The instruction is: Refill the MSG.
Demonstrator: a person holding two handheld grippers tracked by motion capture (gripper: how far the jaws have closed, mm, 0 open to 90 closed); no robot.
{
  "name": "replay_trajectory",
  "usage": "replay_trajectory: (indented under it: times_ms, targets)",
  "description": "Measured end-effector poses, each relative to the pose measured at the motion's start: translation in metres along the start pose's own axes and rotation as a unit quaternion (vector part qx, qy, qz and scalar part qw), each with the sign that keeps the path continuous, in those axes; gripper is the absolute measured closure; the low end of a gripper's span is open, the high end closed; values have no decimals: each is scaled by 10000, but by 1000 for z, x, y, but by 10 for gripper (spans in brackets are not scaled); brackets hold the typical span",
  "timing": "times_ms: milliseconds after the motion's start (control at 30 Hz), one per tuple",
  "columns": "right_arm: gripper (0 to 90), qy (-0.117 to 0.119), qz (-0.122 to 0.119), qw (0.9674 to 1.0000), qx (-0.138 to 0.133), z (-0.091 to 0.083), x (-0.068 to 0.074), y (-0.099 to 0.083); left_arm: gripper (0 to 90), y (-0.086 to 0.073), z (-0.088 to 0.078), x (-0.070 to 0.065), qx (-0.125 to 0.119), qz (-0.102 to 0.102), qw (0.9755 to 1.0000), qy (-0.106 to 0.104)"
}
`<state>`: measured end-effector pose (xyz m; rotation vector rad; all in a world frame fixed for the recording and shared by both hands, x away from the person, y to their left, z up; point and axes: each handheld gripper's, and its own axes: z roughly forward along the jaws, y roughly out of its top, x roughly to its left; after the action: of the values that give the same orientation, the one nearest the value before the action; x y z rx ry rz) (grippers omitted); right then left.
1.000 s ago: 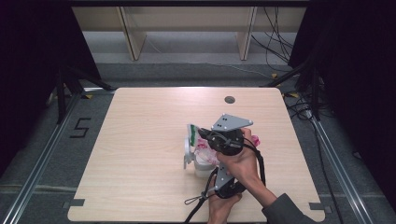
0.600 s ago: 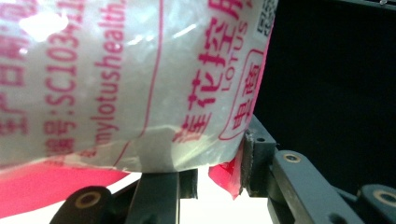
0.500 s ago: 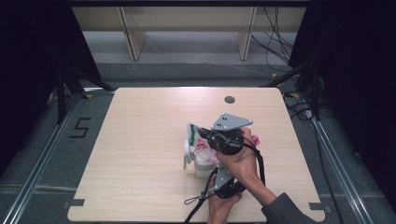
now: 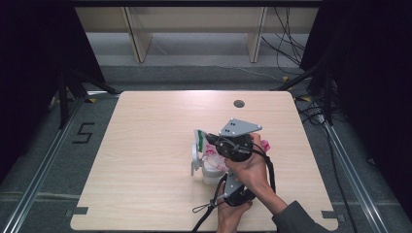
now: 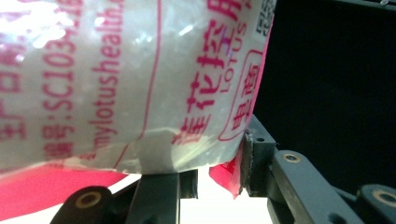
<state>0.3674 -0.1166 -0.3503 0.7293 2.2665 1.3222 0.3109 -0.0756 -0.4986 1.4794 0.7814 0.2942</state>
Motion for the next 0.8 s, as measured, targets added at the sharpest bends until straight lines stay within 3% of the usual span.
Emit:
replay_trajectory:
  times_ms: [100,133,167,200,267,367,433,467,533,567,633,667,700,733,800]
  targets:
    - [897,44,59,10000,-1,-3,-3,1,715,0,1,0,-54,-16,10000,-50]
    - [897,26,45,10000,19,-3,-2,1,715,-1,4,-4,-274,-280,9992,-89]
    - [896,3,31,10000,5,-2,-1,1,714,0,2,-2,-104,-132,9998,-49]
    - [896,-5,26,10000,5,-2,-1,1,714,0,3,-4,-229,-255,9994,-57]
    - [897,23,33,10000,-7,-2,-2,2,714,1,-1,0,-4,-6,10000,33]
    - [896,0,-2,10000,42,0,0,1,714,0,0,-1,-66,-84,9999,-28]
    - [896,68,39,10000,26,-1,0,2,714,1,-1,0,-31,-14,10000,31]
    - [897,55,55,10000,-5,-1,-1,2,715,-1,3,-3,-277,-266,9992,-118]
    - [896,70,43,9999,89,-1,0,1,715,0,-1,1,33,16,10000,34]
    - [897,73,41,9999,97,-1,0,1,715,0,0,1,-1,7,10000,16]
    - [896,55,67,10000,10,-1,-1,2,715,0,6,-7,-522,-515,9972,-159]
    - [897,60,50,10000,24,-1,0,2,715,-1,5,-5,-423,-427,9981,-147]
    - [896,57,28,9999,88,-1,0,1,715,-1,1,0,-105,-71,9999,-94]
    - [897,35,4,10000,82,0,1,1,714,0,-2,2,99,138,9998,42]
    - [897,61,31,9999,78,-1,1,2,715,1,-1,0,-21,1,10000,13]
